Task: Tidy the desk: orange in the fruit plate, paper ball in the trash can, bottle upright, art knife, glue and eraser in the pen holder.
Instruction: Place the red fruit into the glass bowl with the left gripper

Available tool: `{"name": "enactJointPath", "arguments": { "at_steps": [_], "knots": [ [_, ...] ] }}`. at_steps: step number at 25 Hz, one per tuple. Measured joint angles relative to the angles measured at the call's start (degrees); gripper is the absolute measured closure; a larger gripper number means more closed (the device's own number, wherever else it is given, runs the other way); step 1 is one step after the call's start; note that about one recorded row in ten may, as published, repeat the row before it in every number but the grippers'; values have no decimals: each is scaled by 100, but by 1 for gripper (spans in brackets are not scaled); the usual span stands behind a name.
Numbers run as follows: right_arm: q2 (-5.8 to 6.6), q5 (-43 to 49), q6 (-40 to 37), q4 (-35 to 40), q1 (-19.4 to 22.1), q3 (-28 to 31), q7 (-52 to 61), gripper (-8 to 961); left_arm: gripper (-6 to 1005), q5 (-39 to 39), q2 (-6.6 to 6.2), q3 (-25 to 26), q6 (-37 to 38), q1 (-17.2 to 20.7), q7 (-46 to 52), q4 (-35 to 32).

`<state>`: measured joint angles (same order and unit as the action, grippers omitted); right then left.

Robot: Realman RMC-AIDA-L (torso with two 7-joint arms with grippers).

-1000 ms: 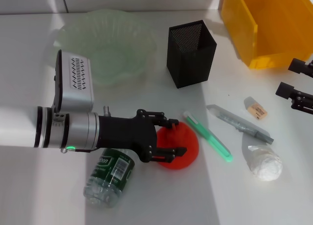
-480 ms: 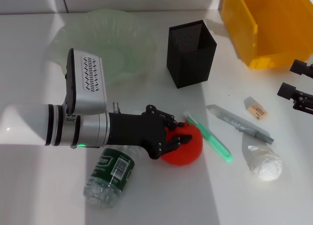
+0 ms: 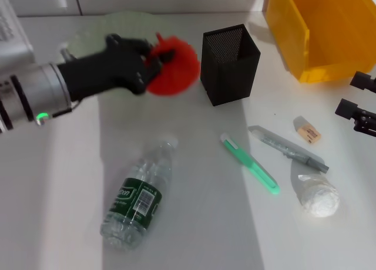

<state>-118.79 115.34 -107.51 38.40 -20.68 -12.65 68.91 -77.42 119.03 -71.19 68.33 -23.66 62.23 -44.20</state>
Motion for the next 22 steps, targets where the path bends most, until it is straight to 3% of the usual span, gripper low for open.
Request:
{"name": "enactJointPath", "arguments": {
  "at_steps": [3,4,8,10,14,22],
  "knots": [
    [-7,-12,-2,0,-16,-3,0,191,878,555,-29,157,-193,-46,-74,156],
    [-9,-13,7,1,-23,-9,0,192,884,892,-64,343,-572,-258,-121,442],
    [-11,-13,8,0,-46,-38,0,196,908,839,-62,426,-899,-419,-126,586],
    [-12,-13,7,0,-49,-39,0,197,918,826,-16,418,-1696,-682,-302,848],
    [-9,-13,3,0,-60,-43,104,201,935,1088,11,436,-2000,-826,-619,1153],
    [2,-13,14,264,-125,-56,507,207,747,1441,-20,409,-1922,-792,-778,1211]
  ]
}}
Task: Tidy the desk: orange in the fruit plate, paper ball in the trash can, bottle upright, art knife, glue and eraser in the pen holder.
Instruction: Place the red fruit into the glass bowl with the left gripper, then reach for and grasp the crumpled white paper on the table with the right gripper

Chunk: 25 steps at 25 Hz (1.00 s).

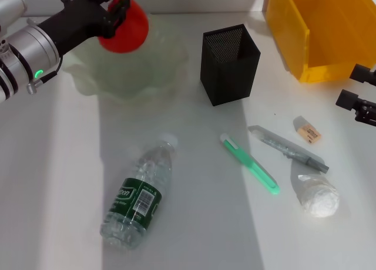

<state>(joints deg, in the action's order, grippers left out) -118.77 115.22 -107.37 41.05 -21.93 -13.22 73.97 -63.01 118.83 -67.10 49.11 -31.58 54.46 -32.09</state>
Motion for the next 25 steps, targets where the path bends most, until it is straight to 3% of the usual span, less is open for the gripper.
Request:
{"name": "enactJointPath", "arguments": {
  "at_steps": [5,8,9,10,13,14,16,20,25],
  "knots": [
    [-11,56,-50,373,-66,-94,611,211,641,-33,-23,-12,170,59,37,-20],
    [14,74,-65,962,-80,-448,1421,214,578,-39,-25,-17,278,136,41,-51],
    [22,96,-69,1257,-80,-608,1785,215,557,-39,-25,-17,278,136,41,-51],
    [23,148,-71,1553,-73,-781,2132,216,536,-90,-57,-74,1161,377,46,-74],
    [28,499,-128,2632,-73,-1367,3239,218,382,-351,-93,-128,1850,529,48,-75],
    [29,652,-170,2922,-91,-1525,3541,219,331,-864,-129,-131,2369,607,143,-76],
    [32,1155,-373,3681,-171,-1913,4153,221,261,-1311,-145,-118,2722,653,238,-74],
    [-17,2111,-929,4969,-287,-2756,4559,224,120,-1860,-140,-83,3095,843,393,-55],
    [-60,2456,-1202,5625,-289,-3949,4673,228,121,-1873,-96,-123,3103,1011,406,-48]
  ]
}}
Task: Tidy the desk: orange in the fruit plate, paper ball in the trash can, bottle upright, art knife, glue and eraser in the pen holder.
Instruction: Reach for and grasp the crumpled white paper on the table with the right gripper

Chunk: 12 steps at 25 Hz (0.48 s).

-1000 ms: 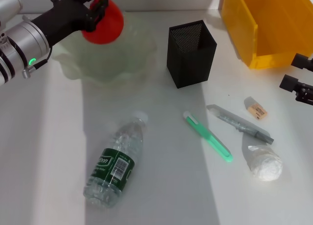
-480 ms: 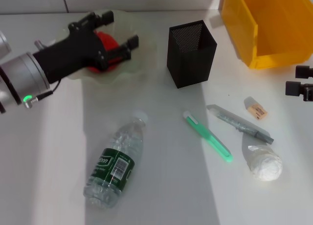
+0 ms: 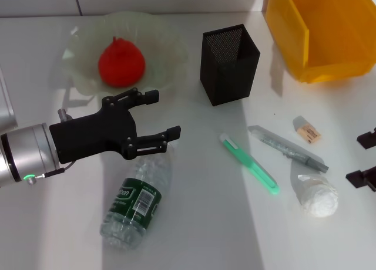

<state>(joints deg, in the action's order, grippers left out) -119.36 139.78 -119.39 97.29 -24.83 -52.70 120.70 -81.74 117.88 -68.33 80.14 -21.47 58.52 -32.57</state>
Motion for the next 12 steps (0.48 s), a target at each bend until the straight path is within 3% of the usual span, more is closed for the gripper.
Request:
{"name": "enactJointPath", "arguments": {
  "at_steps": [7,12],
  "knots": [
    [-18,442,583,-282,39,-1379,381,234,123,-3,8,-44,-16,-1,14,48],
    [-9,554,960,-633,64,-1845,509,238,124,-77,17,-88,-26,14,33,49]
  ]
}}
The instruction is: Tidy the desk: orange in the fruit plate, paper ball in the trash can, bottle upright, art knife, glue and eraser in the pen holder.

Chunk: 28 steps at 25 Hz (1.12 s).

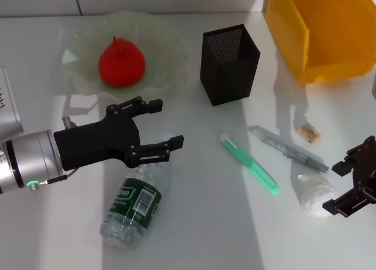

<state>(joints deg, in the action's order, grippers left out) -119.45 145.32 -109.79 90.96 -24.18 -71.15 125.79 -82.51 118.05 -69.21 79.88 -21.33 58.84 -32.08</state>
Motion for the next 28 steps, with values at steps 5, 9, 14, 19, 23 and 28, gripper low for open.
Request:
{"name": "enactJointPath", "arguments": {
  "at_steps": [5,9,14,19,23,28],
  "knots": [
    [-1,150,396,-297,1,-380,119,242,124,-126,8,-9,-9,-46,114,-1],
    [-1,280,604,-462,1,-604,177,246,124,-155,8,-9,-10,-51,125,-2],
    [3,285,888,-667,-6,-832,180,250,124,-160,8,-2,-24,-54,119,-1],
    [10,287,952,-1005,-143,-992,190,254,124,-161,17,3,-78,-56,92,0],
    [10,284,952,-1112,-223,-948,199,257,124,-161,25,-2,-132,-56,81,0],
    [10,244,859,-631,-139,-801,245,341,124,-160,26,-5,-131,-56,71,0]
  ]
}}
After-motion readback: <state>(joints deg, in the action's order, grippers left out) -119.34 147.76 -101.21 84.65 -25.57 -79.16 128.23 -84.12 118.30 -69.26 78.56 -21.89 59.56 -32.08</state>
